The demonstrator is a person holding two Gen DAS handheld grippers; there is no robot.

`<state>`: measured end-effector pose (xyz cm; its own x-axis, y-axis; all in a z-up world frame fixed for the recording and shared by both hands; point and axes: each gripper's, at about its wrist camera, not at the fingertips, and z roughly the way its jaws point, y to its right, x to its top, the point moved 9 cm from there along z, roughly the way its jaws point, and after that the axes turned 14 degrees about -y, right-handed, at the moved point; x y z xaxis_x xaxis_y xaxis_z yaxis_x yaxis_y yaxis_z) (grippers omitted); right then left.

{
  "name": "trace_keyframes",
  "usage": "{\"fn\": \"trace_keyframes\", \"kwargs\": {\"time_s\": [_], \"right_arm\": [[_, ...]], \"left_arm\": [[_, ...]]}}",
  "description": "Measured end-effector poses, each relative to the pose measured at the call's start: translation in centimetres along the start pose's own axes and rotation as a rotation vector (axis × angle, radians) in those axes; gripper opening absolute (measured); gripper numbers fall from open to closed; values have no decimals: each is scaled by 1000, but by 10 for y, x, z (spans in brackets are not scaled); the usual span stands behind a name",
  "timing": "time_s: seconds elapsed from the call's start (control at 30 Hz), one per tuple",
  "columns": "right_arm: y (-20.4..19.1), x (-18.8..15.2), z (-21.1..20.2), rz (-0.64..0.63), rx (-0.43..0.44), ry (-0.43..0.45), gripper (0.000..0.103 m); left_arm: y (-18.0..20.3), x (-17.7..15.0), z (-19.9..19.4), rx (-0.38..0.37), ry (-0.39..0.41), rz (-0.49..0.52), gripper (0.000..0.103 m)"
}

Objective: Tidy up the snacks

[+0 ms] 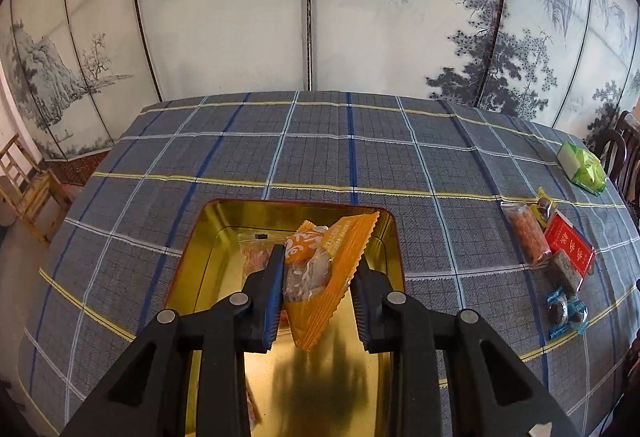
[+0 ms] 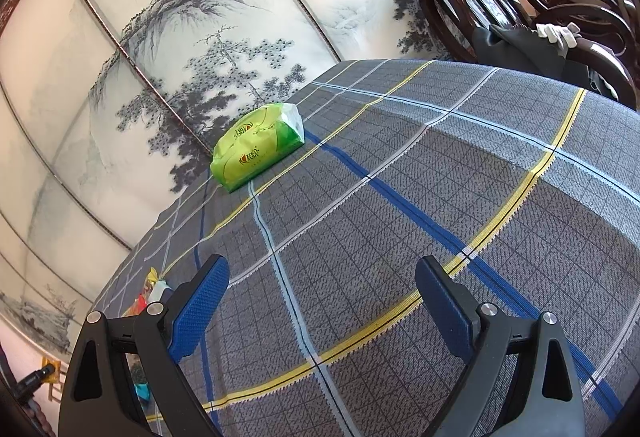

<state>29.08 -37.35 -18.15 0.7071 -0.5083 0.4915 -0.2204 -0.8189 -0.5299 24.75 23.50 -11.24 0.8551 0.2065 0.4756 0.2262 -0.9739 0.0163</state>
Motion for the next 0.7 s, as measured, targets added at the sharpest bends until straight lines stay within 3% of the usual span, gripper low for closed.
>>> {"fn": "trace_keyframes", "kwargs": {"time_s": [0.3, 0.7], "right_arm": [[-1, 0, 1, 1, 0, -1, 94], [-1, -1, 1, -2, -1, -2, 94]], "left_arm": [[-1, 6, 32, -18, -74, -52, 26], [2, 16, 59, 37, -124, -64, 26]]}}
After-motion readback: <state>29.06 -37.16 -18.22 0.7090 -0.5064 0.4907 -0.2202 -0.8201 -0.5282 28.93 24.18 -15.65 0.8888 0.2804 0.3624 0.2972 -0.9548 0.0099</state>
